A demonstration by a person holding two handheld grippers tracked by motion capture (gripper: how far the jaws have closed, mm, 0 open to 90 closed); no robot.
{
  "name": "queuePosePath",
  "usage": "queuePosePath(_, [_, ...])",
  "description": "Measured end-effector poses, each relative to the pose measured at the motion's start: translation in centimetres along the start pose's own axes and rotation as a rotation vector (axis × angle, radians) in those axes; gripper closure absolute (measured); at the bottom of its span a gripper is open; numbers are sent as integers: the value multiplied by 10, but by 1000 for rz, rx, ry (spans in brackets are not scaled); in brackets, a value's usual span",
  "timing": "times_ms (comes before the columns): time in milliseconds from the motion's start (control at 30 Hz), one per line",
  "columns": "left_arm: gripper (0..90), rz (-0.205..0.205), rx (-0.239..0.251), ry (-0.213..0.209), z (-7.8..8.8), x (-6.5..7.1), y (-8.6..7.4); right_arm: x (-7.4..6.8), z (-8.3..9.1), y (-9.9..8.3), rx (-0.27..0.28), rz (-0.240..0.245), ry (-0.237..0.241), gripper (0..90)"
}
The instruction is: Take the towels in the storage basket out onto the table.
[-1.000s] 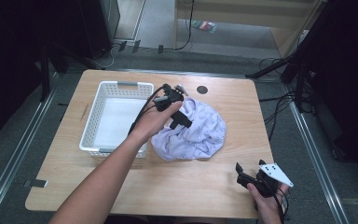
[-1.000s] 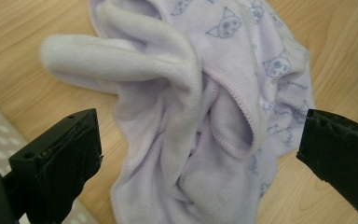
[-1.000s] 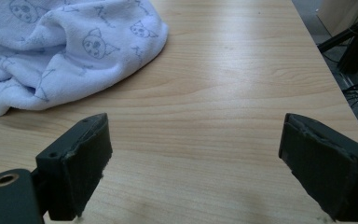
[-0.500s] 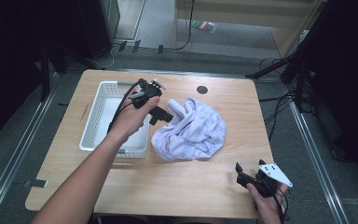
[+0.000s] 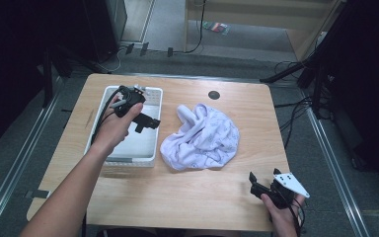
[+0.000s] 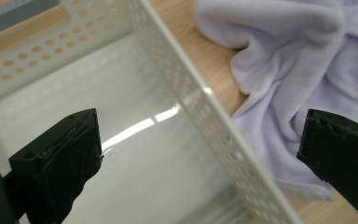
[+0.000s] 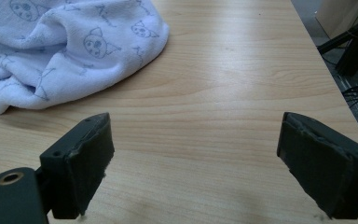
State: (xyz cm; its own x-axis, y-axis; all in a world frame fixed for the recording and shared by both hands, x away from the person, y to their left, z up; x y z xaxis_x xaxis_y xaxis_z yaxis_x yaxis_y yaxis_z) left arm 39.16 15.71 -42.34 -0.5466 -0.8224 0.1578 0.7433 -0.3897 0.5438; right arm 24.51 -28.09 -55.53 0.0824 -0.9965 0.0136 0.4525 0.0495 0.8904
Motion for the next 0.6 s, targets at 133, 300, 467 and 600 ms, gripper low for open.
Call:
queuePosePath(133, [0,32,17,19,5,-14,-14,0,0,0,2,0,2,108])
queuePosePath(300, [0,59,52,30,19,-32,-31,0,0,0,7,1,-6,116])
queuePosePath(467, [0,73,78,41,28,-39,-45,-1,0,0,7,4,-2,115])
queuePosePath(600, [0,86,104,60,39,-49,-62,0,0,0,3,-2,4,114])
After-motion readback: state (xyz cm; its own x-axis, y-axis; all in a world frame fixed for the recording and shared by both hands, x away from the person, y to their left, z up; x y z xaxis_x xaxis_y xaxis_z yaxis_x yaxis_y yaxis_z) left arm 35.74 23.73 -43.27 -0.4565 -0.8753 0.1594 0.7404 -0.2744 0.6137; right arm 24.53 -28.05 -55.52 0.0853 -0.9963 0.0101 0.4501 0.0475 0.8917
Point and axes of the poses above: each handheld gripper's, and its own axes: z roughly backward along the jaws, y roughly out of its top, x roughly to its right, the point moved 2 cm from there along -z, roughly forward along the jaws, and after that the axes turned 8 degrees about -y, right-handed, at the moved point
